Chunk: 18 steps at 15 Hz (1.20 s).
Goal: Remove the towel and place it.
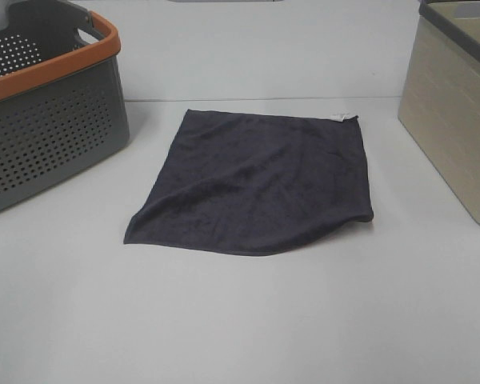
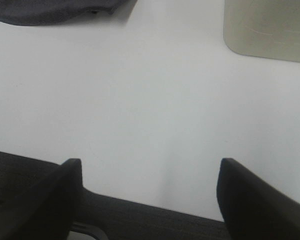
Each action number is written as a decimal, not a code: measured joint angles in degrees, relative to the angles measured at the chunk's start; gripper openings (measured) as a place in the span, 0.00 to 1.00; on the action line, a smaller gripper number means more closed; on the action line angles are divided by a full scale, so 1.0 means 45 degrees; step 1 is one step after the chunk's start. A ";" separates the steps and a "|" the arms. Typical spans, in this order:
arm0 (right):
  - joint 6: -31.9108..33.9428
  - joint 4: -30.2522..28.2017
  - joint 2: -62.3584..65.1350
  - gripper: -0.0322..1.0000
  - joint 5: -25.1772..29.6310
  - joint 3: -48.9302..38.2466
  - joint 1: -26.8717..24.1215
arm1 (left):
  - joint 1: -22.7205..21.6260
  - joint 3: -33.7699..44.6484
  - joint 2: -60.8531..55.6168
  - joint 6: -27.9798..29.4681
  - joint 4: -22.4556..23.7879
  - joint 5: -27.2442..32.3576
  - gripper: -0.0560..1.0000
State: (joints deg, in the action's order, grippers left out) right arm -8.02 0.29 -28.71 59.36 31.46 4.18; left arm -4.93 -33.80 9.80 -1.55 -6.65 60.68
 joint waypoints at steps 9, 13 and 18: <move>-0.0013 0.0191 0.4011 0.75 0.0166 -0.0560 0.0000 | 0.0000 0.1006 -0.2228 0.0433 0.0153 -0.0140 0.83; -0.0013 0.0204 0.5551 0.75 0.0191 -0.0598 0.0000 | 0.0000 0.1044 -0.2241 0.0471 0.0153 -0.0153 0.83; -0.0013 0.0204 0.6430 0.75 0.0191 -0.0598 0.0000 | 0.0000 0.1044 -0.2241 0.0471 0.0255 -0.0153 0.83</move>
State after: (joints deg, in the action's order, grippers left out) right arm -8.08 1.20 0.23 60.22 28.76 4.18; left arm -4.93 -29.11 -0.29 0.57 -5.50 59.99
